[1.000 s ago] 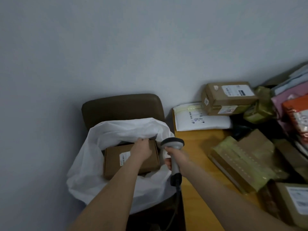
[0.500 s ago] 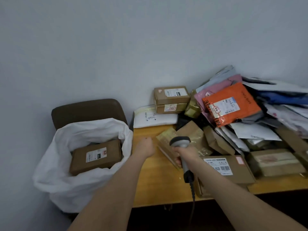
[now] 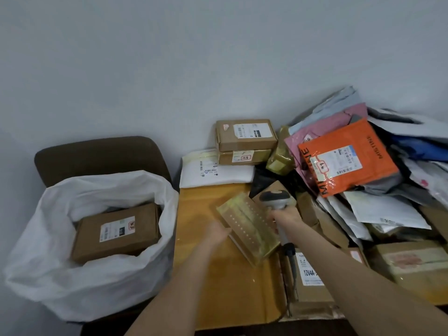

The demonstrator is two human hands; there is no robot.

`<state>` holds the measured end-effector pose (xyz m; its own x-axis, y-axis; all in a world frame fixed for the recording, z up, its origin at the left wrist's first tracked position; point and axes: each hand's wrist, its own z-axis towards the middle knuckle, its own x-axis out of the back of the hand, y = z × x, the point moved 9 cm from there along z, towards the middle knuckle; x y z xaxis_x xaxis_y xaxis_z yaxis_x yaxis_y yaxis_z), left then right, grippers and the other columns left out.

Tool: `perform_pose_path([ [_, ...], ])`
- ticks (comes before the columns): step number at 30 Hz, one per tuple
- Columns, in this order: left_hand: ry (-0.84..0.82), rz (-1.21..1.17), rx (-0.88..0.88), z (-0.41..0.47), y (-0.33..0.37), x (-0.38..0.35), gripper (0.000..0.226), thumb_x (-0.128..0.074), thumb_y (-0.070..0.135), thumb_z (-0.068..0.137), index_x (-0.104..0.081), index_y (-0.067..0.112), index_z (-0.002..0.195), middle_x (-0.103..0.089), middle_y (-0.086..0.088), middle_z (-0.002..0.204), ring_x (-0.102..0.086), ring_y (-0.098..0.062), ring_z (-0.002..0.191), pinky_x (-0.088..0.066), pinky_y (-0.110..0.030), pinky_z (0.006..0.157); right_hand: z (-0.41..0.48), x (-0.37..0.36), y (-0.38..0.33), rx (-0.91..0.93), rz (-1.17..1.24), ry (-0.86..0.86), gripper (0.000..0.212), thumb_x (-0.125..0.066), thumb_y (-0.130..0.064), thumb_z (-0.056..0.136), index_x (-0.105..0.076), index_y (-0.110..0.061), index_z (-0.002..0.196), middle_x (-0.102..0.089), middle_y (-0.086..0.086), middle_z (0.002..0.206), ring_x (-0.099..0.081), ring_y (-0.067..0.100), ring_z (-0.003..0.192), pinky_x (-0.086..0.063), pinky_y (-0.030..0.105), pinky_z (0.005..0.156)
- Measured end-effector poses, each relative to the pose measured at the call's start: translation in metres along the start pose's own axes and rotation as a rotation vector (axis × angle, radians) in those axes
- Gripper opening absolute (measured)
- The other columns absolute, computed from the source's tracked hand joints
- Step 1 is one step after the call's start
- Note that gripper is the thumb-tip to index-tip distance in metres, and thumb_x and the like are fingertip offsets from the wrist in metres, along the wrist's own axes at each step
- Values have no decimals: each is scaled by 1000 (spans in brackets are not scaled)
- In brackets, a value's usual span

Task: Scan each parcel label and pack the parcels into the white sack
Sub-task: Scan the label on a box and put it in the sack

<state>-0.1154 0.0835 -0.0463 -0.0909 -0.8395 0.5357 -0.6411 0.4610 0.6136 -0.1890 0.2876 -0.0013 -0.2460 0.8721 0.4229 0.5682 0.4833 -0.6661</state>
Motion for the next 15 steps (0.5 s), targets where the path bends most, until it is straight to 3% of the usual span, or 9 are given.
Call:
perform_pose_path([
  [2,1,-122,81,15,-11,-3,16,-53,23,97,-55,10,90,-55,-7,87,-55,-19,75,-38,-28,71,14,-8,-9,16,-20,5,41,-72,-9,83,-55,1,119,-59,19,110,-57,36,113,-48,42,97],
  [3,-1,-181,134,21,-17,-4,16,-54,24,97,-52,12,86,-51,-5,81,-52,-17,69,-39,-29,70,20,-10,-12,12,-33,9,41,-72,-10,83,-55,1,118,-59,17,108,-56,35,113,-47,41,97],
  [4,-17,-239,162,24,-19,-7,14,-55,26,97,-52,12,97,-53,-7,83,-55,-19,73,-42,-30,70,26,-14,-13,1,-40,0,38,-73,-11,83,-55,0,114,-58,14,104,-56,33,110,-47,40,95],
  [6,-46,-379,228,27,-25,-14,45,-57,29,95,-45,1,128,-57,-14,110,-60,-27,99,-50,-31,77,32,-21,-14,-18,-37,-50,27,-71,-11,83,-53,-5,102,-55,7,89,-55,29,99,-47,39,89],
  [7,-57,-443,267,28,-28,-19,51,-57,31,95,-42,0,133,-56,-14,117,-58,-29,108,-52,-33,83,33,-25,-14,-21,-32,-79,24,-71,-11,83,-52,-7,98,-53,5,85,-54,28,96,-47,40,90],
  [11,-115,-749,364,25,-27,-26,43,-54,34,96,-48,9,131,-59,-12,119,-58,-33,107,-48,-52,94,32,-34,-13,-30,62,-145,18,-70,-16,84,-56,-8,92,-58,8,90,-59,27,93,-49,40,85],
  [15,-14,-976,337,24,-21,-4,43,-46,37,99,-47,12,134,-60,-14,121,-59,-37,105,-52,-51,80,23,-36,-18,-32,302,-217,18,-66,-12,87,-64,-3,103,-69,15,97,-65,29,92,-53,37,78],
])
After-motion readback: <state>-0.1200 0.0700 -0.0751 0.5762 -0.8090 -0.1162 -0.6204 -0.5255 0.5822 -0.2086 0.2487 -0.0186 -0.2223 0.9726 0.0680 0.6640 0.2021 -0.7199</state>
